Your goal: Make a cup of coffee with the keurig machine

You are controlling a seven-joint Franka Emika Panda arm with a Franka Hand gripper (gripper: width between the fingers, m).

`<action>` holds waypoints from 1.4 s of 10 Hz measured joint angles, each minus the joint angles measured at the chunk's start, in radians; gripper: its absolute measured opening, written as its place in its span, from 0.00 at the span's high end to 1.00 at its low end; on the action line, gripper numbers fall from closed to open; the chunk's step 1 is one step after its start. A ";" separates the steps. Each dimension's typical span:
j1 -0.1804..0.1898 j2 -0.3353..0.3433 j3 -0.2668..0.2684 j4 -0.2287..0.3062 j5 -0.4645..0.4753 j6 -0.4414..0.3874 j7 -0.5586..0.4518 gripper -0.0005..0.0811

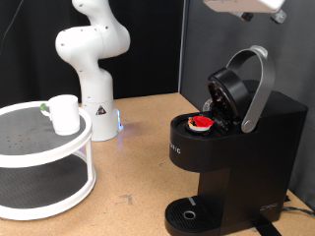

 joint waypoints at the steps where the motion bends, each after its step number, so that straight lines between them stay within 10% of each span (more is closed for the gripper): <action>1: 0.006 0.011 0.020 0.018 -0.053 0.000 0.040 0.01; 5: 0.030 0.069 0.097 0.053 -0.150 0.045 0.121 0.01; 10: 0.029 0.096 0.117 0.051 -0.178 0.077 0.119 0.72; 14: 0.012 0.097 0.098 0.018 -0.216 0.069 0.079 0.97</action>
